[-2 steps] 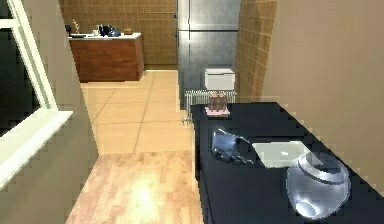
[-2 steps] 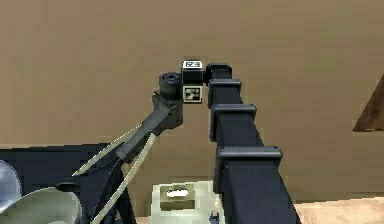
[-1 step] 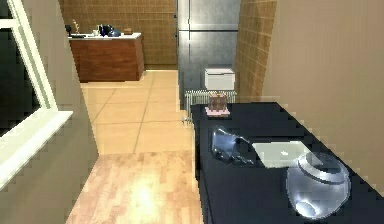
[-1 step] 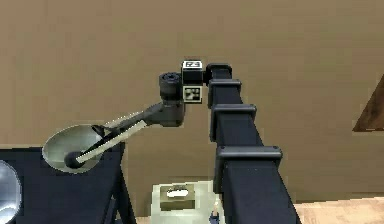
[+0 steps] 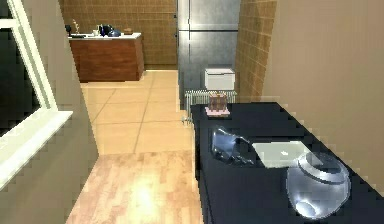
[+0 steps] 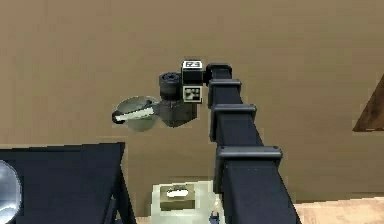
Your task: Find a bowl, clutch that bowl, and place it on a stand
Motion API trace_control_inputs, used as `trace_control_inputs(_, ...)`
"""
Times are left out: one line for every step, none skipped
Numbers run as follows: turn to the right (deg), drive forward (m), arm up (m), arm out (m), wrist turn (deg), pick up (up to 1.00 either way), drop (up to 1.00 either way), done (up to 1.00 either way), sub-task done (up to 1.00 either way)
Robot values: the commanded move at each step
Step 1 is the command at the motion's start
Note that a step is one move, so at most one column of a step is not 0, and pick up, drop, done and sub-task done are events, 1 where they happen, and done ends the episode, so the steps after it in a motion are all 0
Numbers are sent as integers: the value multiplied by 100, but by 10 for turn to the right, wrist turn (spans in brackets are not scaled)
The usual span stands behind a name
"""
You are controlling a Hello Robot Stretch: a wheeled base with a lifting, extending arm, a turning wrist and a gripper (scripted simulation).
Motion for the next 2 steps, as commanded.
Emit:
trace_control_inputs(0, 0, 0, 0, 360, 0, 0, 0, 0)
trace_control_inputs(0, 0, -38, 0, 0, 0, 0, 0, 0)
